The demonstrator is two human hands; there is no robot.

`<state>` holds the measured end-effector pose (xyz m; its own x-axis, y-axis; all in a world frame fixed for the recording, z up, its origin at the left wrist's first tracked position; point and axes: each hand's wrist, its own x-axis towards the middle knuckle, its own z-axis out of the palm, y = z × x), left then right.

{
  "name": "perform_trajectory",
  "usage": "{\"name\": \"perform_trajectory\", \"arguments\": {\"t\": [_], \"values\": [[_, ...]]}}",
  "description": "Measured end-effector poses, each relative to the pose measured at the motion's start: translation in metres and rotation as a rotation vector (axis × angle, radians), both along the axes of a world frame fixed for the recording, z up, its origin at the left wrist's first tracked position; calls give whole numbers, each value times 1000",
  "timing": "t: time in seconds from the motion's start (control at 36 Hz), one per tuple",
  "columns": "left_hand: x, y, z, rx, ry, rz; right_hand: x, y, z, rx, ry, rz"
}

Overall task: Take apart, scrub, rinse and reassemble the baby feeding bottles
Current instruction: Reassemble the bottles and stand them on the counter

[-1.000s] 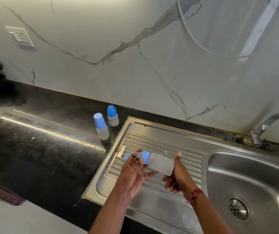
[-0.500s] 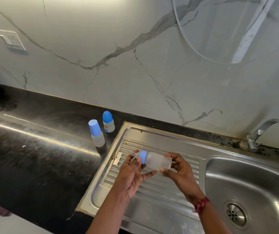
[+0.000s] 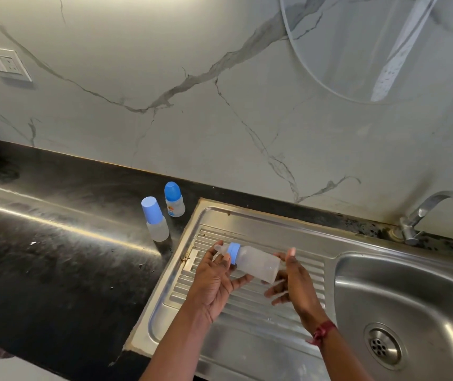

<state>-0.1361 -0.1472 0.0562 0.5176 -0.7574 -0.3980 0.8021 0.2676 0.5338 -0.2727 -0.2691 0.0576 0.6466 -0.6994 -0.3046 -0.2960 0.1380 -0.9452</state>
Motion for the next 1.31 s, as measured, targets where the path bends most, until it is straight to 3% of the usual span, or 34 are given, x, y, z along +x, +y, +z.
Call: {"name": "perform_trajectory", "arguments": {"t": [0.22, 0.47, 0.67, 1.0, 1.31], "values": [[5, 2, 2, 43, 4, 26, 1, 1, -2, -253, -107, 107], [8, 4, 2, 33, -57, -8, 9, 3, 3, 21, -117, -9], [13, 4, 1, 7, -63, 21, 15, 6, 4, 113, -11, 40], [16, 4, -1, 60, -50, 81, 16, 12, 2, -313, -84, 83], [16, 9, 4, 39, -83, 101, 18, 13, 1, -21, -142, 12]]}}
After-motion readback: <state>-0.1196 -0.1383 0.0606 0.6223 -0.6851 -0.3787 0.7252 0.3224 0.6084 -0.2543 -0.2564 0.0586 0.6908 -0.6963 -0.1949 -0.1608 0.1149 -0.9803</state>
